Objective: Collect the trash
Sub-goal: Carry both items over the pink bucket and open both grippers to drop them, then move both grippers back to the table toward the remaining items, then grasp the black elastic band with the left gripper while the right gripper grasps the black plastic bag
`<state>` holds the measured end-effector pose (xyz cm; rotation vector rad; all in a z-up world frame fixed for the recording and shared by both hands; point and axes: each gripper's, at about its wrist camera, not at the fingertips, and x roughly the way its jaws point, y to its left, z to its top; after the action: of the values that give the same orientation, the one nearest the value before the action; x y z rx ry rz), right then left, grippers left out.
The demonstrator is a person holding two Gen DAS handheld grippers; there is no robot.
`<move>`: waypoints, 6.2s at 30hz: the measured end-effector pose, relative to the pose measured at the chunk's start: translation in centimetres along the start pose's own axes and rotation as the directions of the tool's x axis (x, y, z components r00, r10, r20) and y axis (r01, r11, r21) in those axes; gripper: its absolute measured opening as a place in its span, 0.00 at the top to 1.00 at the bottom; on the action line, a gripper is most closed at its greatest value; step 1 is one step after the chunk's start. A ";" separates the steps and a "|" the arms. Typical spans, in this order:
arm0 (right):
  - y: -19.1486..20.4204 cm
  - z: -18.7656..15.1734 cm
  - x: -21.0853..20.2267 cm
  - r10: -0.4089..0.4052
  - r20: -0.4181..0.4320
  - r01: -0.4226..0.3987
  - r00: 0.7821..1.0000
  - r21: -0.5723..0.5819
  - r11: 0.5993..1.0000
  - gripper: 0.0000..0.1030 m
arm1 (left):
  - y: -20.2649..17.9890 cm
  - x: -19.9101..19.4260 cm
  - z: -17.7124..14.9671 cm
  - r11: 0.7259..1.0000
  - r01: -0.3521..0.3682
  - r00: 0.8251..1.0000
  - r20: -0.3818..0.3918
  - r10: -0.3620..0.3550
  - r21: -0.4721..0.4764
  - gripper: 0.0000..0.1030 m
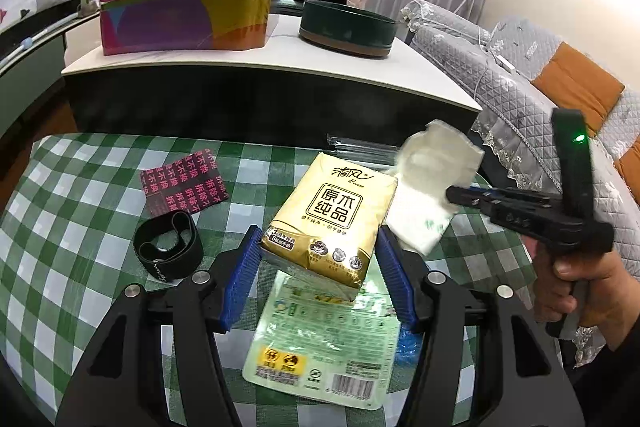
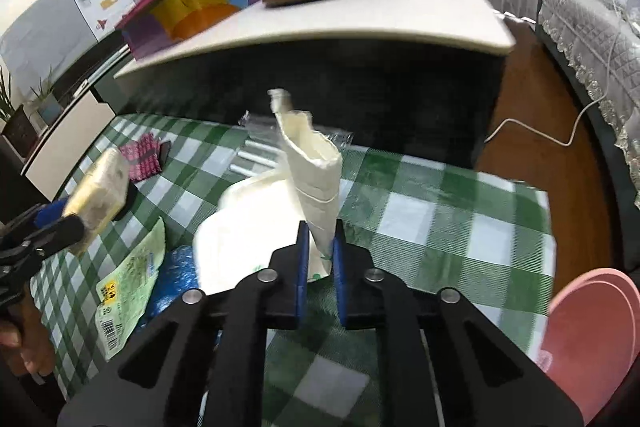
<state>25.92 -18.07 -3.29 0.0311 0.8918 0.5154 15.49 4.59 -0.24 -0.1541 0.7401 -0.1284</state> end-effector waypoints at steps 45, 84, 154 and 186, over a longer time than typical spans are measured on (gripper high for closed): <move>0.1 -8.4 -21.9 -0.323 0.189 0.327 0.927 0.006 0.945 0.94 | -6.0 -5.7 -2.2 0.997 0.011 0.995 0.099 -0.018 0.075 0.45; -10.3 -11.4 -27.9 -0.503 0.201 0.452 0.841 0.250 0.856 0.94 | -18.3 -3.8 -2.5 0.958 0.177 0.980 0.053 -0.194 0.227 0.45; -7.5 -6.2 -22.6 -0.316 0.216 0.238 0.924 0.322 0.916 0.64 | -16.4 -4.1 -2.3 0.965 0.148 0.989 -0.006 -0.150 0.218 0.38; 8.0 -5.9 -6.3 -0.051 0.042 0.051 0.998 -0.003 0.999 0.70 | 4.8 -2.9 -2.9 0.988 -0.134 0.990 0.029 0.137 -0.076 0.51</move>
<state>14.97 -14.92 -0.53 0.0157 0.8481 0.4671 11.67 9.54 -1.30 -0.1751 0.7194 0.0310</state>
